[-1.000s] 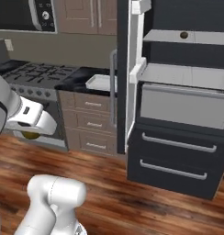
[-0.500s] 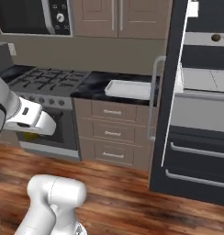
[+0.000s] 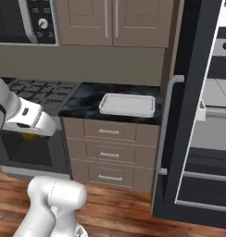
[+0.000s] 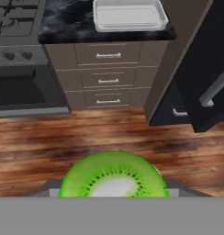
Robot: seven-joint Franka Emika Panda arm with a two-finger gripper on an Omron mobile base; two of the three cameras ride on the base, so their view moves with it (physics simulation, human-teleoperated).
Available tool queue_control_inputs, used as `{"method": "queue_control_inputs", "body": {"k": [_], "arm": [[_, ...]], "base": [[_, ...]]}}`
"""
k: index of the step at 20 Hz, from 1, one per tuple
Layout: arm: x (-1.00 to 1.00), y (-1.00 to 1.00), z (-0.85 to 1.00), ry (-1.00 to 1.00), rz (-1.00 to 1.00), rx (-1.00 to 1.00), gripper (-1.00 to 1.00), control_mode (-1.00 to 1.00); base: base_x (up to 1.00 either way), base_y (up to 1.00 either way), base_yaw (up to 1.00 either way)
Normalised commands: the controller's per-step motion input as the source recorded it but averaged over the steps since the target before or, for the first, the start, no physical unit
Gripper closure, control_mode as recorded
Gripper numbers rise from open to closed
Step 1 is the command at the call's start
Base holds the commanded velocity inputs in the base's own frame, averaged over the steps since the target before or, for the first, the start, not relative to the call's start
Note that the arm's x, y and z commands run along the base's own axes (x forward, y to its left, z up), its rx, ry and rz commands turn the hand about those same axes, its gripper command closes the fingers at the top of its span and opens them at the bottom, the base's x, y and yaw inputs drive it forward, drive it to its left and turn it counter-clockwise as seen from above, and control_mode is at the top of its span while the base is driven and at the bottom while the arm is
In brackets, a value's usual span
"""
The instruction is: Pick up both kiwis from the fridge and place them inside the tupperware on the counter.
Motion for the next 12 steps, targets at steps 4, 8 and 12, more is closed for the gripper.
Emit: {"method": "queue_control_inputs", "body": {"k": [4, 8, 12], "arm": [[0.0, 0.0, 0.0, 0.0, 0.0, 0.0, 1.0, 1.0], [0.0, 0.0, 0.0, 0.0, 0.0, 0.0, 1.0, 1.0], [0.0, 0.0, 0.0, 0.0, 0.0, 0.0, 1.0, 1.0]], "base": [[0.89, 0.07, -0.05], [0.91, 0.0, -0.19], [0.81, 0.03, -0.26]]}}
